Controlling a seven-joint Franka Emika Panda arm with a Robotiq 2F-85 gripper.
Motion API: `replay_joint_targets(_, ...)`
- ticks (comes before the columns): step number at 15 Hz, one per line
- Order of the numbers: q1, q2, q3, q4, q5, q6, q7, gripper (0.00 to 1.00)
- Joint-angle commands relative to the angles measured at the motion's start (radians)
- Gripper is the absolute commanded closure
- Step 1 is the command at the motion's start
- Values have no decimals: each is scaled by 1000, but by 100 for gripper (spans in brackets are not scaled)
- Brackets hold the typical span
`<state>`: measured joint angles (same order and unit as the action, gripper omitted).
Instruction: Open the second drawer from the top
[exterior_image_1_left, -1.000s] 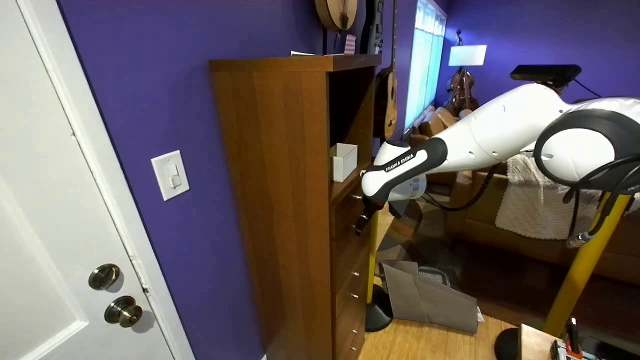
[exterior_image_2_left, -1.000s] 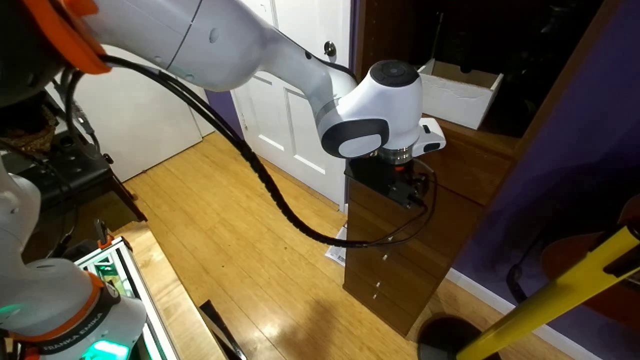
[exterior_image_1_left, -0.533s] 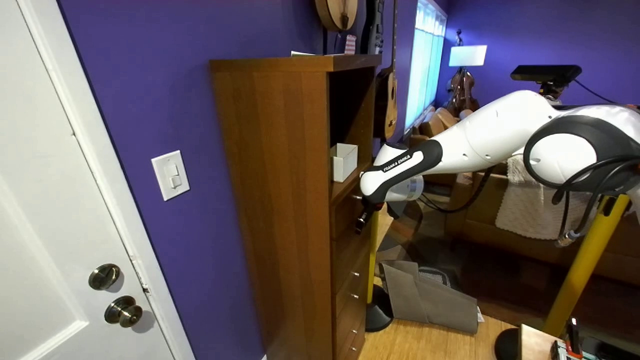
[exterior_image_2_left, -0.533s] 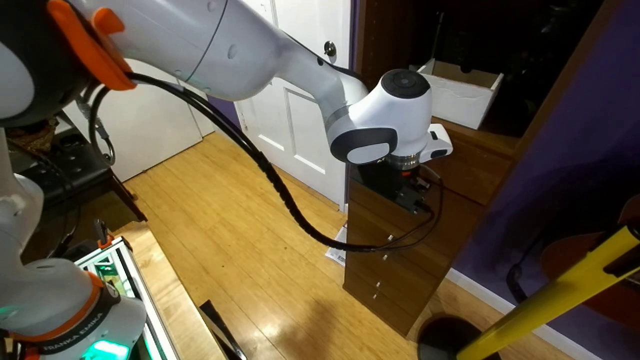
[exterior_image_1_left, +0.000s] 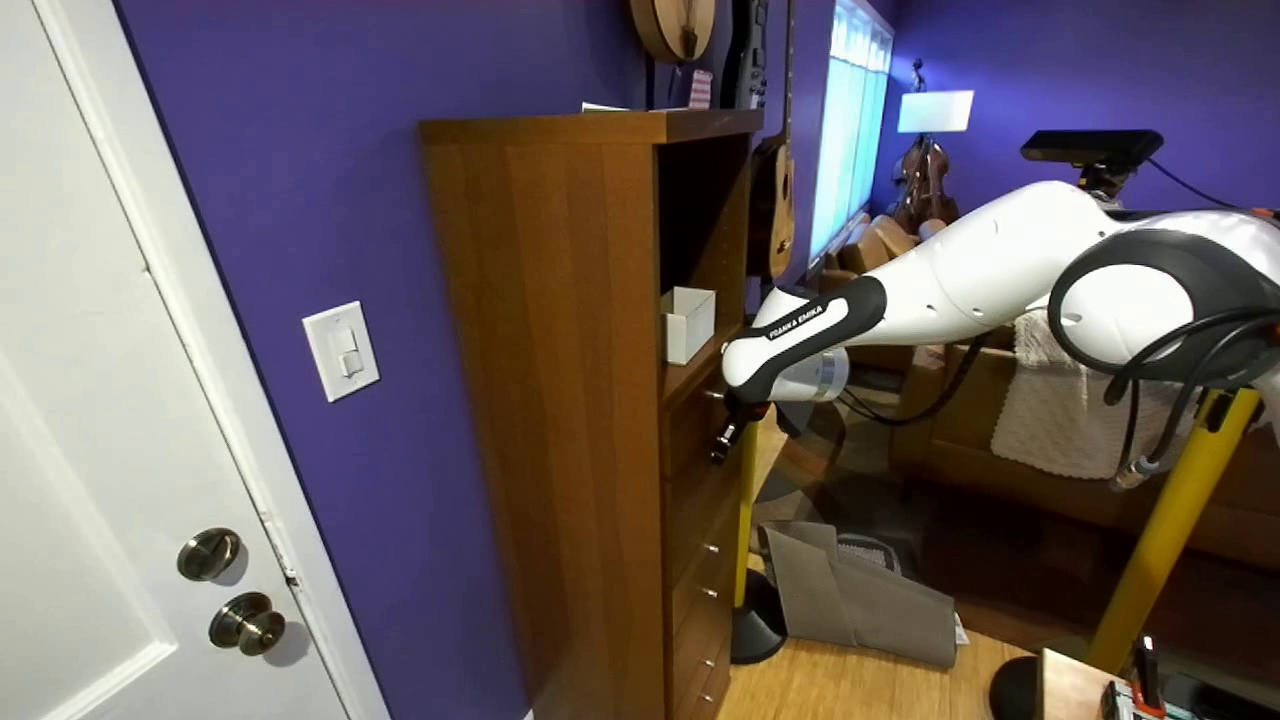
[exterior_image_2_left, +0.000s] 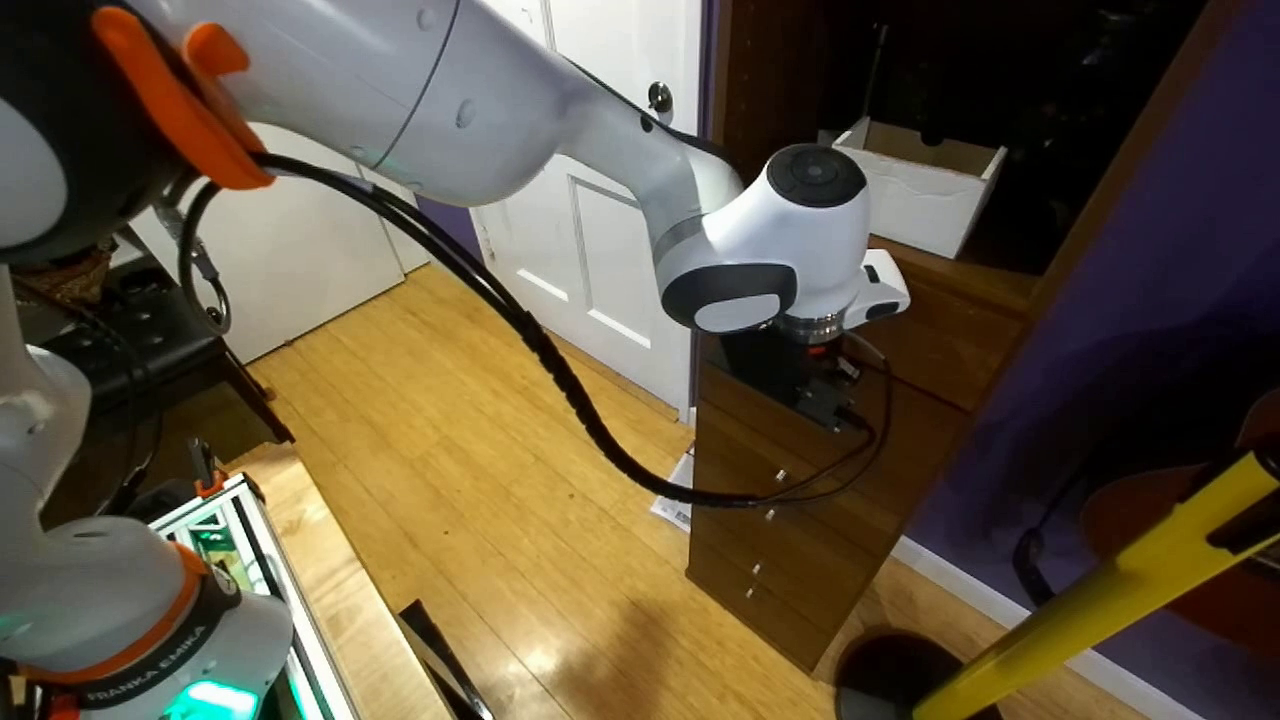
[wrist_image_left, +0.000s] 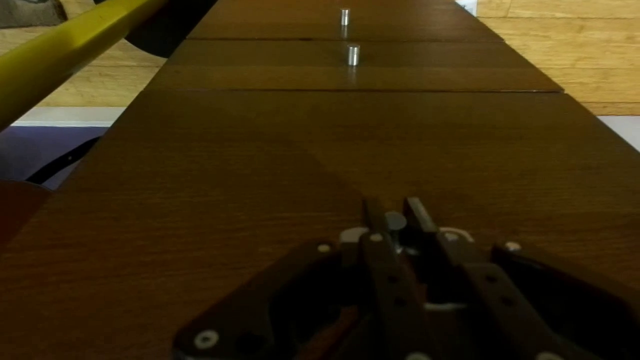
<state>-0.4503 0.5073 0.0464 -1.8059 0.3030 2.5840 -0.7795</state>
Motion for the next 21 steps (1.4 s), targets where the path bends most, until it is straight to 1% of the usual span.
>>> replay_joint_targets(1,-11,-11,5,-18,16,6,-32,96)
replay_joint_targets(5,31,-48,-62,-79,-69,-18,41,96)
replay_joint_targets(9,49,-102,-99,-175,-121,11,60,96)
replay_joint_targets(12,40,-154,-113,-254,-125,11,49,96)
replay_joint_targets(14,27,-192,-121,-312,-108,5,25,96)
replay_joint_targets(21,23,-309,-192,-481,-89,6,-61,96)
